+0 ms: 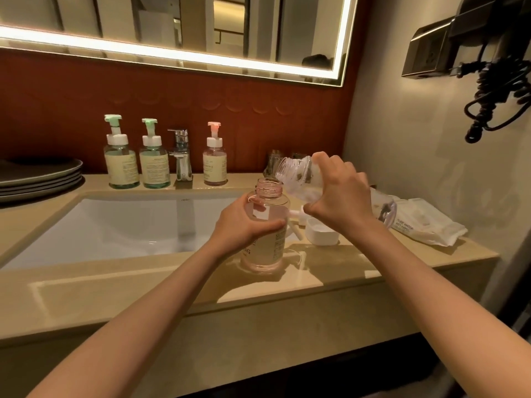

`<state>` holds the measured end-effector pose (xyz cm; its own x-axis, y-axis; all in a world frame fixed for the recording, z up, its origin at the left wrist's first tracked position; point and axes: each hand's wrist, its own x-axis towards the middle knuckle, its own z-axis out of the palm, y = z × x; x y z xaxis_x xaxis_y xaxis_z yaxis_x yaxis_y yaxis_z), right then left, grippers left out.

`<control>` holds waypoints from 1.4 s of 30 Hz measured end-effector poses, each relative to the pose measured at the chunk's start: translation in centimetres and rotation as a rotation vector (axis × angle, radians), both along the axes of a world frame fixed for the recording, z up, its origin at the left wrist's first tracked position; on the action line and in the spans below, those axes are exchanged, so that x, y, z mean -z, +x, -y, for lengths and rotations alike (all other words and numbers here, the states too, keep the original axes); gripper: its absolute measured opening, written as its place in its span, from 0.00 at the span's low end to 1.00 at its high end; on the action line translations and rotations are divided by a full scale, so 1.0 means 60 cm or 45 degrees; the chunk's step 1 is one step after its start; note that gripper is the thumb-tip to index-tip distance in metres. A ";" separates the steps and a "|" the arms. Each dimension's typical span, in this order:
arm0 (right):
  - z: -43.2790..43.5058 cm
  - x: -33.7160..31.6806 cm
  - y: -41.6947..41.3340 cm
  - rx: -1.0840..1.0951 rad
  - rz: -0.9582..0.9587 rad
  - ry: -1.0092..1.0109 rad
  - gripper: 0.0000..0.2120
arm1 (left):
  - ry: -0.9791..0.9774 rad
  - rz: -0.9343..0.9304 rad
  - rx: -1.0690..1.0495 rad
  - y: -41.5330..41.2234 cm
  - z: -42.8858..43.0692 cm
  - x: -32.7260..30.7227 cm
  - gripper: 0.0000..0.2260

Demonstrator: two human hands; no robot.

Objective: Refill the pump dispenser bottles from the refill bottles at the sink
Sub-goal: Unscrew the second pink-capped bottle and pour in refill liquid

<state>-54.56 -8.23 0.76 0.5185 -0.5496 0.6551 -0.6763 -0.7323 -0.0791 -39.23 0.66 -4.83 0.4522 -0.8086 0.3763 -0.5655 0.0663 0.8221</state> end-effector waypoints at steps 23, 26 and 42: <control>0.007 -0.013 0.001 0.052 -0.062 -0.313 0.31 | 0.011 -0.016 -0.055 -0.009 0.005 0.006 0.33; 0.004 -0.014 0.001 0.048 -0.058 -0.311 0.31 | -0.003 -0.022 -0.058 -0.009 0.006 0.007 0.31; 0.002 -0.016 0.002 0.045 -0.078 -0.281 0.31 | -0.036 -0.059 -0.056 -0.005 0.011 0.011 0.28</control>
<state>-54.47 -8.34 1.74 0.5442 -0.4152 0.7290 -0.7004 -0.7032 0.1224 -39.50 0.02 -5.50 0.5046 -0.7769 0.3766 -0.5300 0.0656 0.8455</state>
